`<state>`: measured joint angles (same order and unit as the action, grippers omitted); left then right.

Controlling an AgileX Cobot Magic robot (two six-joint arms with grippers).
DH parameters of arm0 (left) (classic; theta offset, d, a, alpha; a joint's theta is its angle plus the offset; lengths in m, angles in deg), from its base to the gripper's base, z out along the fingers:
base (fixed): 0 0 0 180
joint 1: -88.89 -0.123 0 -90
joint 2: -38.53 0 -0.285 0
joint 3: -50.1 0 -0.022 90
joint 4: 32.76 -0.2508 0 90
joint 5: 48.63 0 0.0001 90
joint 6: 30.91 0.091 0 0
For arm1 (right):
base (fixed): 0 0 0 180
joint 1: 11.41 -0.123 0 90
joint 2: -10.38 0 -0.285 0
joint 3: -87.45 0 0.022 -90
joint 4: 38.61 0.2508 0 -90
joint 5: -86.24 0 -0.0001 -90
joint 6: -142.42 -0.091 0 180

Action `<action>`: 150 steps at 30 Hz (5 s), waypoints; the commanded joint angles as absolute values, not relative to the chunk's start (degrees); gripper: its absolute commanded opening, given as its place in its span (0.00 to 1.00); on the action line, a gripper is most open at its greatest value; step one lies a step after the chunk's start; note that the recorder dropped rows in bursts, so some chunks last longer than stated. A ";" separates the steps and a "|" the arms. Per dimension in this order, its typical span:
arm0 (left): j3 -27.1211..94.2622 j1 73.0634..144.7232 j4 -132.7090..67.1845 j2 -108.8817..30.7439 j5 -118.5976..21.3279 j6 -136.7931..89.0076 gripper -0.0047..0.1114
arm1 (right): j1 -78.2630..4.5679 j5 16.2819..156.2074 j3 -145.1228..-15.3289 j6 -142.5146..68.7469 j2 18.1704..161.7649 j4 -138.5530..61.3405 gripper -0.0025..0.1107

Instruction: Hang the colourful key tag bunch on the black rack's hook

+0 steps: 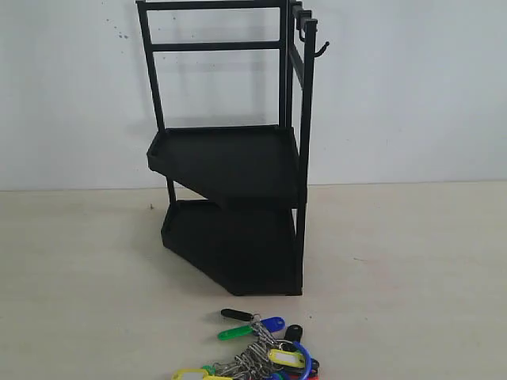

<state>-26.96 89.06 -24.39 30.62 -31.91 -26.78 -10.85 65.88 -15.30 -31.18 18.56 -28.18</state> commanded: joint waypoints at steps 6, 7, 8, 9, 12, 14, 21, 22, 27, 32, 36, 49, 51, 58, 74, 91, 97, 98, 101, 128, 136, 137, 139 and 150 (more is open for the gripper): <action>-27.12 88.93 -24.68 30.74 -32.36 -26.59 0.08 | -10.58 65.94 -15.33 -31.07 18.22 -28.69 0.03; -27.12 88.93 -24.68 30.74 -32.36 -26.59 0.08 | -10.58 65.94 -15.33 -31.07 18.22 -28.69 0.03; -27.12 88.93 -24.68 30.74 -32.36 -26.59 0.08 | -10.58 65.94 -15.33 -31.07 18.22 -28.69 0.03; -27.12 88.93 -24.68 30.74 -32.36 -26.59 0.08 | -10.58 65.94 -15.33 -31.07 18.22 -28.69 0.03; -27.12 88.93 -24.68 30.74 -32.36 -26.59 0.08 | -10.58 67.52 -15.33 -31.07 18.22 -28.68 0.03; -27.12 88.93 -24.68 30.74 -32.36 -26.59 0.08 | -10.58 69.30 -15.33 -31.07 18.22 -28.68 0.03; -27.12 88.93 -24.68 30.74 -32.36 -26.59 0.08 | -10.58 85.37 -15.33 -31.07 18.22 -28.56 0.03; -27.12 88.93 -24.68 30.74 -32.36 -26.59 0.08 | -10.58 89.30 -15.33 -31.07 18.22 -28.56 0.03; -27.12 88.93 -24.68 30.74 -32.36 -26.59 0.08 | -10.58 105.56 -15.33 -31.07 18.22 -28.56 0.03; -27.12 88.93 -24.68 30.74 -32.36 -26.59 0.08 | -10.58 122.09 -15.33 -34.15 18.22 -28.56 0.03; -27.12 88.93 -24.68 30.74 -32.36 -26.59 0.08 | -10.58 137.79 -15.33 -47.89 18.22 -28.31 0.03; -27.12 88.93 -24.68 30.74 -32.36 -26.59 0.08 | -10.58 90.46 -52.29 -48.62 29.54 -33.10 0.03; -27.12 88.93 -24.68 30.74 -32.36 -26.59 0.08 | -10.58 77.18 -58.46 -48.62 34.49 -33.15 0.03; -27.12 88.93 -24.68 30.74 -32.36 -26.59 0.08 | -12.04 42.59 -67.24 -48.51 51.01 -32.20 0.03; -27.12 88.93 -24.68 30.74 -32.36 -26.59 0.08 | -12.04 29.43 -61.15 -5.06 74.88 10.71 0.03; -27.12 88.93 -24.68 30.74 -32.36 -26.59 0.08 | -20.20 41.78 -53.65 5.31 103.29 25.38 0.47; -27.12 88.93 -24.68 30.74 -32.36 -26.59 0.08 | -26.66 55.02 -53.95 4.50 111.88 31.67 0.46; -27.12 88.93 -24.68 30.74 -32.36 -26.59 0.08 | -27.03 55.53 -54.11 4.62 112.96 32.78 0.46; -27.12 88.93 -24.68 30.74 -32.36 -26.59 0.08 | -27.43 55.17 -54.93 6.90 116.57 36.93 0.46; -27.12 88.93 -24.68 30.74 -32.36 -26.59 0.08 | -29.86 58.21 -54.82 19.93 120.81 58.09 0.46; -27.12 88.93 -24.68 30.74 -32.36 -26.59 0.08 | -30.89 60.65 -55.30 20.46 120.81 58.71 0.46; -27.12 88.93 -24.68 30.74 -32.36 -26.59 0.08 | -31.30 61.09 -55.30 20.46 120.90 58.71 0.46; -27.12 88.93 -24.68 30.74 -32.36 -26.59 0.08 | -31.94 61.57 -55.30 20.12 121.56 58.71 0.46; -27.12 88.93 -24.68 30.74 -32.36 -26.59 0.08 | -31.97 61.46 -55.42 23.03 123.53 61.34 0.45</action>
